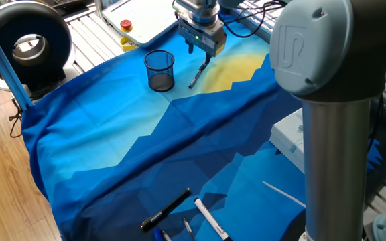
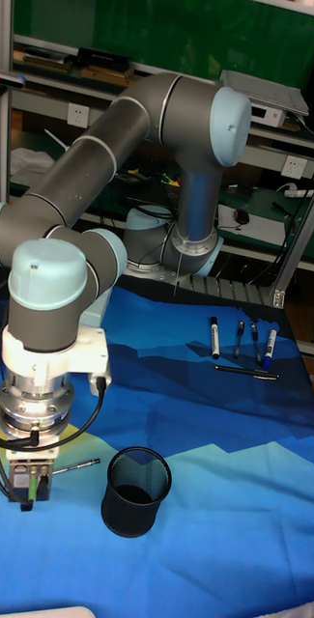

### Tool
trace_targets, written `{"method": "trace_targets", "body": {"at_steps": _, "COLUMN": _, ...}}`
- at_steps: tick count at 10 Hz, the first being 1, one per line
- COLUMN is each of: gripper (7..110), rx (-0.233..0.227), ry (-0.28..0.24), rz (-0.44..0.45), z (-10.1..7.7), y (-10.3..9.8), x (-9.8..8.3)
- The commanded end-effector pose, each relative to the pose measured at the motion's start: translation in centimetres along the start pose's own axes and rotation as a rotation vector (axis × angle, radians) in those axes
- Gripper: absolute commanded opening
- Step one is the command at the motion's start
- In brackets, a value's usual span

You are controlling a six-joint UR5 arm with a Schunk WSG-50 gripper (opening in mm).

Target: Put the pen into the pen holder

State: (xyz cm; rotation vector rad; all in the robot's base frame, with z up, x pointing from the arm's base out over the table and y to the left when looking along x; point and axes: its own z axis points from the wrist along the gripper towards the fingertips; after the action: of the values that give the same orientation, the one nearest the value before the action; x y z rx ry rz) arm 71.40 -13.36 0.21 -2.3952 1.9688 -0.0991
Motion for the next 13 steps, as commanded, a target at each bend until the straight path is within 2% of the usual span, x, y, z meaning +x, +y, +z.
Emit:
{"method": "trace_targets", "body": {"at_steps": 1, "gripper": 66, "rx": -0.065, "ry": -0.010, "rz": -0.004, "z": 0.5, "y": 1.9, "x": -0.3}}
{"method": "trace_targets", "body": {"at_steps": 2, "gripper": 66, "rx": -0.093, "ry": -0.006, "rz": 0.006, "z": 0.4, "y": 2.6, "x": -0.2}}
{"method": "trace_targets", "body": {"at_steps": 3, "gripper": 66, "rx": -0.100, "ry": -0.002, "rz": 0.014, "z": 0.3, "y": 2.8, "x": -0.1}}
{"method": "trace_targets", "body": {"at_steps": 7, "gripper": 66, "rx": -0.057, "ry": -0.013, "rz": 0.027, "z": 0.2, "y": 2.0, "x": 0.0}}
{"method": "trace_targets", "body": {"at_steps": 13, "gripper": 66, "rx": -0.042, "ry": -0.010, "rz": 0.030, "z": 0.5, "y": 1.6, "x": -0.1}}
